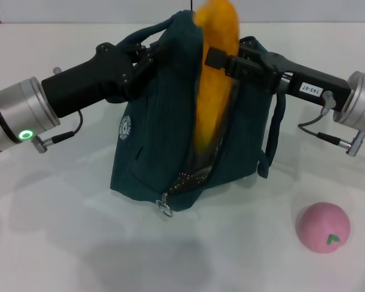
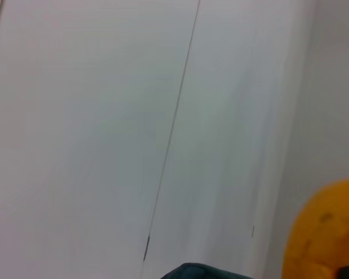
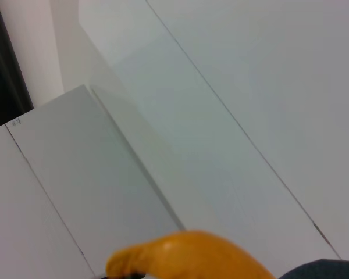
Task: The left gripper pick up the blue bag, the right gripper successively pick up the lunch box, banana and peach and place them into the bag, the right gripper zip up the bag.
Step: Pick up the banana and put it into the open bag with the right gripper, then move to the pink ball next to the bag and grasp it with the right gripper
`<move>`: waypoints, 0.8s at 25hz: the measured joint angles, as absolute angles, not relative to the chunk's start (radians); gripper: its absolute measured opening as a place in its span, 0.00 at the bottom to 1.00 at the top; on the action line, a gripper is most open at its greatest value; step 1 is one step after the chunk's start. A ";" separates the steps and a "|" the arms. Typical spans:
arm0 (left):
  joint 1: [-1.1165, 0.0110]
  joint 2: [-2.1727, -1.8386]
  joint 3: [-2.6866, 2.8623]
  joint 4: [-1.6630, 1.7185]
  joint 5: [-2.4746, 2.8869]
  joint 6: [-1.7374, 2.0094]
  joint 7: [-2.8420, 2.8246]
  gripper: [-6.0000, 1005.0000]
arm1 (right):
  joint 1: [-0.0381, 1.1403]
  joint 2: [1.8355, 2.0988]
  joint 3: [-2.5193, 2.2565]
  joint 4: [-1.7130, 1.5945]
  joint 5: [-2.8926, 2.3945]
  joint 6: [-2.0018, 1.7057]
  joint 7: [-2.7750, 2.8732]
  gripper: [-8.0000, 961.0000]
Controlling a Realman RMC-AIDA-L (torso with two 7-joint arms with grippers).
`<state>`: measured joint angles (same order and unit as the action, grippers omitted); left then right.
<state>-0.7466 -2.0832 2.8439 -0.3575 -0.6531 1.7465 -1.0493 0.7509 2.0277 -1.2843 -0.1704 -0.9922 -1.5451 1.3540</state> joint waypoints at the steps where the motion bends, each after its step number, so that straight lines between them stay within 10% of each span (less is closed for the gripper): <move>1: -0.746 -2.083 2.844 -0.357 -0.654 1.746 -1.049 0.04 | 0.749 2.028 -1.284 -0.174 -0.992 -1.545 1.353 0.55; 11: -0.738 -2.082 2.844 -0.357 -0.655 1.745 -1.049 0.04 | 0.611 2.024 -1.276 -0.348 -0.891 -1.531 1.301 0.91; 20: -0.728 -2.081 2.844 -0.361 -0.655 1.745 -1.050 0.04 | 0.387 1.997 -1.246 -0.547 -0.910 -1.567 1.181 0.91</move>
